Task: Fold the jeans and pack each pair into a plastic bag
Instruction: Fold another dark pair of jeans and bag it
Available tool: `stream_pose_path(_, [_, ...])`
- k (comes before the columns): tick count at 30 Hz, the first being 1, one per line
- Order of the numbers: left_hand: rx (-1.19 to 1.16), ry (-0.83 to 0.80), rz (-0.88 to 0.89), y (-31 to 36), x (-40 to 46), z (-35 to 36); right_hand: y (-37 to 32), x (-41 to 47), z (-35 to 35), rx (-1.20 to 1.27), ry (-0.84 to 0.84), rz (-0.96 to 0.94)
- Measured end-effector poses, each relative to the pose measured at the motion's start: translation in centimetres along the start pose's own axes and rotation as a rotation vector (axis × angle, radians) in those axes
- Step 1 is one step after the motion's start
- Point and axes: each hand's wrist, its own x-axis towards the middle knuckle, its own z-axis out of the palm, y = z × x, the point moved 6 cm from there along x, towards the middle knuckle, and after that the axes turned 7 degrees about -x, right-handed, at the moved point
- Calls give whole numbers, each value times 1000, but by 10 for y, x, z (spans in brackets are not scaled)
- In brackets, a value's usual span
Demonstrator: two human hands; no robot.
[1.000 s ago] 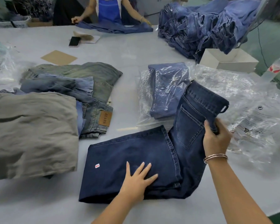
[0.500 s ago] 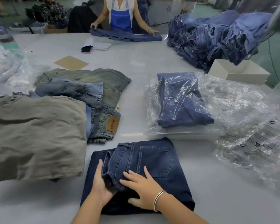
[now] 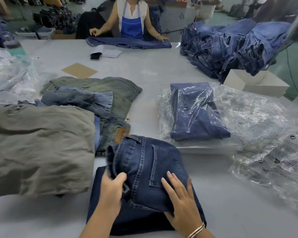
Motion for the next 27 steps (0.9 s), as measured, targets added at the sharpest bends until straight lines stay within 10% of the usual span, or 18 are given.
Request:
stream_pose_path(3, [115,220,-8,-5,7,-53,-2,0,14,-92,-178,27])
stream_pose_path(8, [1238,147,-161,-37,16,-99,10,-13,46,-215,-514,81])
stream_pose_path(11, [1107,228,-237,-35,22,-100,23,-7,44,41,-520,94])
stream_pose_path(17, [864,334,-261,-40,37,-105,93,-6,51,809,-337,1004])
stream_pose_path(21, [691,300,-171,-38,40,-84,103,-1,65,943,-506,1063])
stream_pose_path(27, [549,41,191,-31,41,-29,143,-6,53,1031,-143,1108])
